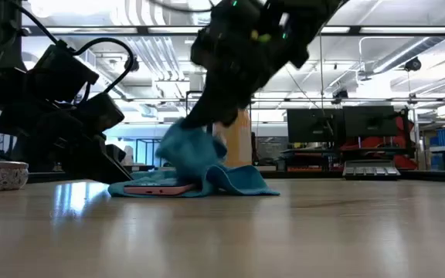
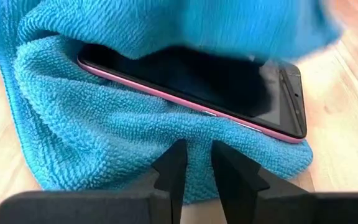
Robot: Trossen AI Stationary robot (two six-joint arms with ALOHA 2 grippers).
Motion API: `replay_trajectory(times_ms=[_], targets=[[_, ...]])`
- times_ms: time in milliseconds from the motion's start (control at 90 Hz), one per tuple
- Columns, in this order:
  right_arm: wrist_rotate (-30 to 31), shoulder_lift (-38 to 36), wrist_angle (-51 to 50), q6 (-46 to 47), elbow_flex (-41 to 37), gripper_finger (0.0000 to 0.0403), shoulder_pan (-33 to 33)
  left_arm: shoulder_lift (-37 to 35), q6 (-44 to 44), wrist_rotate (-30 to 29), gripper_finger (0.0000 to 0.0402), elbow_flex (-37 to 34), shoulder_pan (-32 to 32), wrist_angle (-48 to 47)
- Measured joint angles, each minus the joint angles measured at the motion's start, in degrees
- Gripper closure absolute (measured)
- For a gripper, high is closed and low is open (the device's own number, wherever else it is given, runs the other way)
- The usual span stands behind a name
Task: Apply microfiber cloth
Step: Wipe the front of the pink cellphone using microfiber cloth
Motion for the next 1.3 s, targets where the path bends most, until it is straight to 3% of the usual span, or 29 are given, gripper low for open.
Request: replay_trajectory(times_ms=[433,578,1022,1300], targets=[[-0.3,12.94,17.4,0.5,2.32,0.0403,0.72,-0.12,0.02,0.04,0.0339,0.02,0.0,-0.94],[4.38,14.47,22.12,0.29,2.25,0.0403,0.85,-0.13,-0.04,0.08,0.0339,0.0,-0.02,-1.24],[24.41,14.07,22.99,-0.75,-0.21,0.0403,0.79,-0.2,-3.04,0.32,0.0339,-0.01,-0.01,-6.32],[30.58,13.92,29.58,1.87,-5.51,0.0403,0.79,-0.18,-3.91,1.0,0.034,-0.74,0.0,-5.95]])
